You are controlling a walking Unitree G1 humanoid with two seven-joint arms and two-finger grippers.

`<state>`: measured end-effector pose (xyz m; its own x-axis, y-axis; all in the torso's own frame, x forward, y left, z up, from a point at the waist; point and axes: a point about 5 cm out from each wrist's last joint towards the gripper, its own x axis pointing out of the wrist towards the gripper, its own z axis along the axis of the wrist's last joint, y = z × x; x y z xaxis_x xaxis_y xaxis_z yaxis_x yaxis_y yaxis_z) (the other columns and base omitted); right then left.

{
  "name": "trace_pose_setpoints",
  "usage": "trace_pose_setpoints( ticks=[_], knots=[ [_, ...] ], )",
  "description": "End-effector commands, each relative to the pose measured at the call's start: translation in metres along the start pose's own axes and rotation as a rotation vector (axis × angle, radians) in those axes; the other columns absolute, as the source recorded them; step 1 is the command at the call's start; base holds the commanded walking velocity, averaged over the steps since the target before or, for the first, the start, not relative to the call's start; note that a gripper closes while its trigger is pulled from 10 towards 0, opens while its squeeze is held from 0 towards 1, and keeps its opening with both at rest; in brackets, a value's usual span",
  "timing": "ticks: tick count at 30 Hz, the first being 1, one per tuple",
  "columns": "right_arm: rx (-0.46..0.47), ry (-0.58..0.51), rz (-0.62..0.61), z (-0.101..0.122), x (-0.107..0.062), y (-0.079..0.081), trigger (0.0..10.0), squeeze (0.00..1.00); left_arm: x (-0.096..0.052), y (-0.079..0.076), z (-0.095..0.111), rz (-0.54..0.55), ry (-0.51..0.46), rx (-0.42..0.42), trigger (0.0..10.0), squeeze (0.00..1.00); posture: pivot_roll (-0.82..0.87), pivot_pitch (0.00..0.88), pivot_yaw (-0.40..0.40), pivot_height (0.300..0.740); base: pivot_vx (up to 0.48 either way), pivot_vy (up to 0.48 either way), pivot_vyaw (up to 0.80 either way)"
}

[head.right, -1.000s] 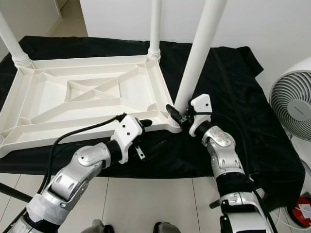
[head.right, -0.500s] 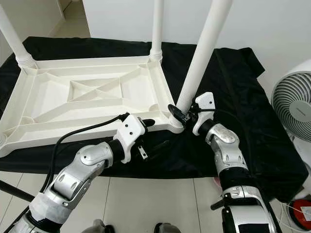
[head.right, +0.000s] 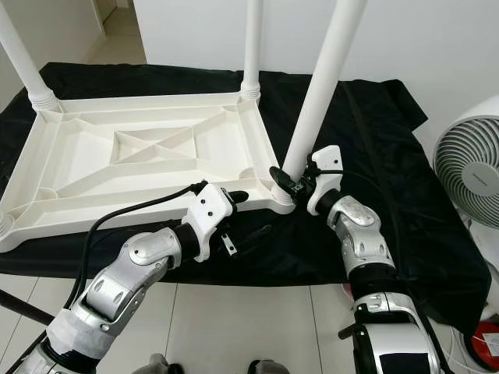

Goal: Building children table

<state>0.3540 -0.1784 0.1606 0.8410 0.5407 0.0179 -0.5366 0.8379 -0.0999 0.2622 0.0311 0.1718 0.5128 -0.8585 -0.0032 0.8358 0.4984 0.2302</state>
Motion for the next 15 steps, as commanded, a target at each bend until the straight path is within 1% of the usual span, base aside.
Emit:
trace_pose_setpoints(
  ticks=[1, 2, 3, 5, 6, 8, 9, 10, 11, 12, 15],
  knots=[
    [0.035, 0.121, -0.078, -0.025, -0.004, 0.002, 10.0, 0.0, 0.002, -0.005, -0.001, -0.057, 0.004, 0.008, 10.0, 0.0, -0.1, 0.086, 0.009, 0.74, 0.0, 0.0, 0.0],
    [0.027, 0.115, -0.105, -0.024, -0.003, 0.003, 10.0, 0.0, 0.002, -0.006, -0.001, -0.058, 0.003, 0.007, 10.0, 0.0, -0.09, 0.086, 0.006, 0.74, 0.0, 0.0, 0.0],
    [0.027, 0.115, -0.105, -0.024, -0.003, 0.003, 10.0, 0.0, 0.002, -0.006, -0.001, -0.058, 0.003, 0.007, 10.0, 0.0, -0.09, 0.086, 0.006, 0.74, 0.0, 0.0, 0.0],
    [0.042, 0.093, -0.195, -0.022, -0.001, 0.009, 10.0, 0.0, 0.002, -0.007, -0.002, -0.059, 0.004, 0.005, 10.0, 0.0, -0.09, 0.086, 0.005, 0.74, 0.0, 0.0, 0.0],
    [0.042, 0.093, -0.195, -0.022, -0.001, 0.009, 10.0, 0.0, 0.002, -0.007, -0.002, -0.059, 0.004, 0.005, 10.0, 0.0, -0.09, 0.086, 0.005, 0.74, 0.0, 0.0, 0.0],
    [0.071, 0.077, -0.295, -0.022, 0.0, 0.014, 10.0, 0.0, 0.002, -0.008, -0.002, -0.06, 0.004, 0.0, 10.0, 0.0, -0.09, 0.085, 0.0, 0.74, 0.0, 0.0, 0.0],
    [0.071, 0.077, -0.295, -0.022, 0.0, 0.014, 10.0, 0.0, 0.002, -0.008, -0.002, -0.06, 0.004, 0.0, 10.0, 0.0, -0.09, 0.085, 0.0, 0.74, 0.0, 0.0, 0.0],
    [0.078, 0.066, -0.343, -0.021, 0.0, 0.019, 10.0, 0.0, 0.002, -0.009, -0.002, -0.063, 0.004, -0.002, 10.0, 0.0, -0.1, 0.083, -0.001, 0.74, 0.0, 0.0, 0.0],
    [0.078, 0.066, -0.343, -0.021, 0.0, 0.019, 10.0, 0.0, 0.002, -0.009, -0.002, -0.063, 0.004, -0.002, 10.0, 0.0, -0.1, 0.083, -0.001, 0.74, 0.0, 0.0, 0.0],
    [0.098, 0.052, -0.425, -0.02, 0.002, 0.028, 10.0, 0.0, 0.002, -0.01, -0.003, -0.068, 0.004, -0.005, 10.0, 0.0, -0.1, 0.079, -0.002, 0.74, 0.0, 0.0, 0.0],
    [0.109, 0.049, -0.459, -0.02, 0.002, 0.031, 10.0, 0.0, 0.002, -0.011, -0.003, -0.07, 0.004, -0.006, 10.0, 0.0, -0.1, 0.079, -0.002, 0.74, 0.0, 0.0, 0.0]
  ],
)
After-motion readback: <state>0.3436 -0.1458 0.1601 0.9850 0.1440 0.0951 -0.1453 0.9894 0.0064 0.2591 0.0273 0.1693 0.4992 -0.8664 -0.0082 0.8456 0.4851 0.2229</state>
